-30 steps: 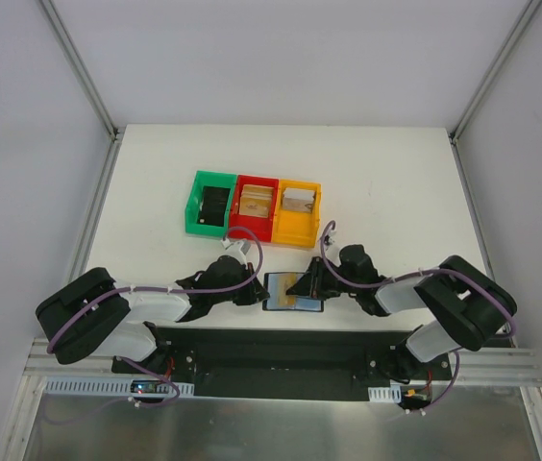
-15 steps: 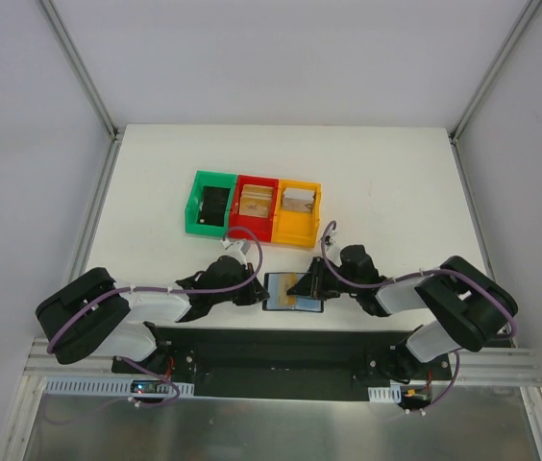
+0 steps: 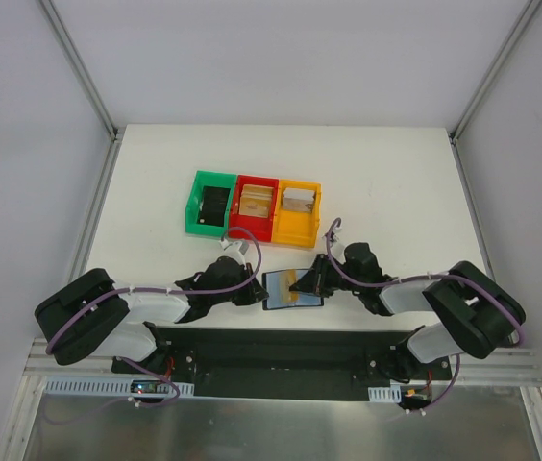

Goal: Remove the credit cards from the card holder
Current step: Remove the credit card from the card holder.

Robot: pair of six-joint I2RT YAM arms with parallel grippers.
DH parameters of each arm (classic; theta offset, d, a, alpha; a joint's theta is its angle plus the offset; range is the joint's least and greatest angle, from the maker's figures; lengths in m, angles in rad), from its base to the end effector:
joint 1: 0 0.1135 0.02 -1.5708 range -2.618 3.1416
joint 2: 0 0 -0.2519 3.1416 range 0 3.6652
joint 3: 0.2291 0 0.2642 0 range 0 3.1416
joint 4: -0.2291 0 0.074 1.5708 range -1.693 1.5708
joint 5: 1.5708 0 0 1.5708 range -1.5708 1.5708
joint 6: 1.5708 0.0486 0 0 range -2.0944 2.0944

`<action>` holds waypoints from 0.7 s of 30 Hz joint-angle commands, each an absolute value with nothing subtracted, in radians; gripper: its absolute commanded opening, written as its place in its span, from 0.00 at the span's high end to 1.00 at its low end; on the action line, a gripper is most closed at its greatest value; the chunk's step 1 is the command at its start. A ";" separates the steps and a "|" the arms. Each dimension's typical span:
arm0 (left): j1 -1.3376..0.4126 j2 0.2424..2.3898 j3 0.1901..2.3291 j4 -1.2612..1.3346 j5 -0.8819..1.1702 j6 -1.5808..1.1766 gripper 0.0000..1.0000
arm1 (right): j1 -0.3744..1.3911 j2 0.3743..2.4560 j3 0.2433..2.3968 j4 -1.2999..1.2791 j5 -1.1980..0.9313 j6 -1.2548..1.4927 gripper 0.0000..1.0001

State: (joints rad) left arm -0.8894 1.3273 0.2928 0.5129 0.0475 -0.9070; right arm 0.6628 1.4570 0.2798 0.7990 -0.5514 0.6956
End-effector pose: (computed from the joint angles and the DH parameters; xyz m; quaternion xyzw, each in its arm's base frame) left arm 0.1548 -0.1945 0.1064 0.0043 0.8654 -0.4045 0.2959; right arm 0.1836 0.1756 0.1065 -0.1398 0.7986 0.5147 0.2790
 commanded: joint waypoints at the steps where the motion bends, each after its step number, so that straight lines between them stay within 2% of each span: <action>1: -0.893 1.313 0.276 0.509 0.028 -0.908 1.00 | 0.657 1.416 0.278 0.804 -0.575 0.676 0.90; 4: -0.894 1.310 0.276 0.508 0.028 -0.910 1.00 | 0.657 1.417 0.281 0.798 -0.581 0.672 0.91; 8: -0.894 1.310 0.281 0.509 0.035 -0.907 1.00 | 0.657 1.425 0.288 0.799 -0.589 0.673 0.74; 11: -0.894 1.313 0.288 0.509 0.044 -0.899 1.00 | 0.657 1.427 0.293 0.792 -0.591 0.672 0.69; 14: -0.894 1.313 0.291 0.515 0.055 -0.896 1.00 | 0.657 1.428 0.299 0.785 -0.589 0.670 0.70; 21: -0.894 1.312 0.298 0.522 0.063 -0.893 1.00 | 0.657 1.440 0.304 0.770 -0.584 0.673 0.85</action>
